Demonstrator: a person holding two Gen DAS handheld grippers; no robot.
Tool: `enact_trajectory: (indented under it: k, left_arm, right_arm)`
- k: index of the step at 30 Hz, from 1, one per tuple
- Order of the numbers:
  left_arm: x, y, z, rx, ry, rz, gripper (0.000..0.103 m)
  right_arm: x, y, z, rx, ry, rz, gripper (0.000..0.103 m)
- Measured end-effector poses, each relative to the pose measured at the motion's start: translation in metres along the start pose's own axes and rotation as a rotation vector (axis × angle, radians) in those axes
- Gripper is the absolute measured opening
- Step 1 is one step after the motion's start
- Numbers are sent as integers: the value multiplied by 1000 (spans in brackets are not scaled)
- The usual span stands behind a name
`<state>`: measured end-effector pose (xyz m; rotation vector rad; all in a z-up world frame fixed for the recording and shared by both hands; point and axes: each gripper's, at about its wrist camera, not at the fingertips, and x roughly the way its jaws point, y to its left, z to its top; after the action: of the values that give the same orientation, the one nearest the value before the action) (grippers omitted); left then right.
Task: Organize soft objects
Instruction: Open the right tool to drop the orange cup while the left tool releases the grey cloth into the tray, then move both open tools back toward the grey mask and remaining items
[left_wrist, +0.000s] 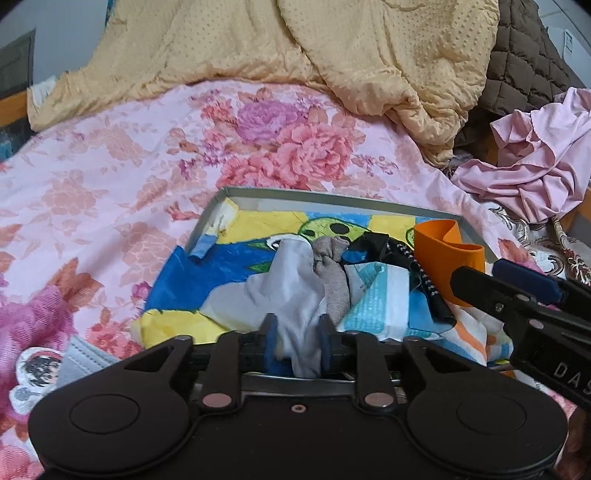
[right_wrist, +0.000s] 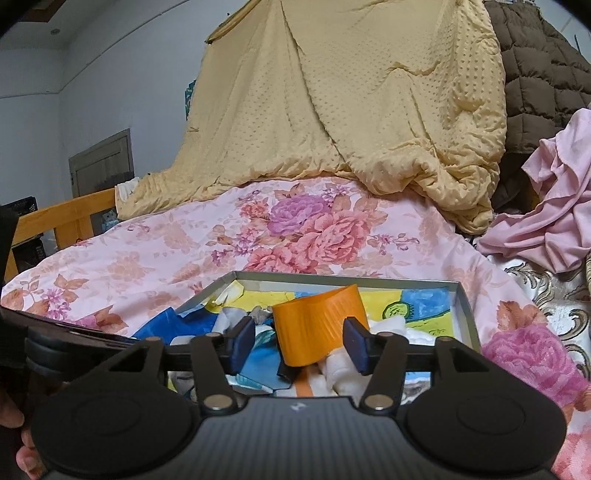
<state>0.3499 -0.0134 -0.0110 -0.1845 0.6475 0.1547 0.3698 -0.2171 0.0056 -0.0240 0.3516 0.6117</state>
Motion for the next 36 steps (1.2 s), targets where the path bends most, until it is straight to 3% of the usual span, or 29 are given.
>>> enact_trajectory:
  k: [7,14,21,29,36]
  left_arm:
    - [-21,-1,2,-4,-42,18,46]
    - [-62,0,3,-5,-110,40,73]
    - [-112,2,-7,1,-190,71,94]
    - [-157,5,-36,9,-227,60,102]
    - [-182,13,-67,-11,-216,50,102]
  right_arm:
    - [-22,-3,10,14,-23,-31,78]
    - [-54,1,18,30,-47,-53,89]
    - [-92,11,14,20,-60,-102,100]
    - [-131,28,0,11,-48,-128,102]
    - [-166,41,-15,5,-35,-146,103]
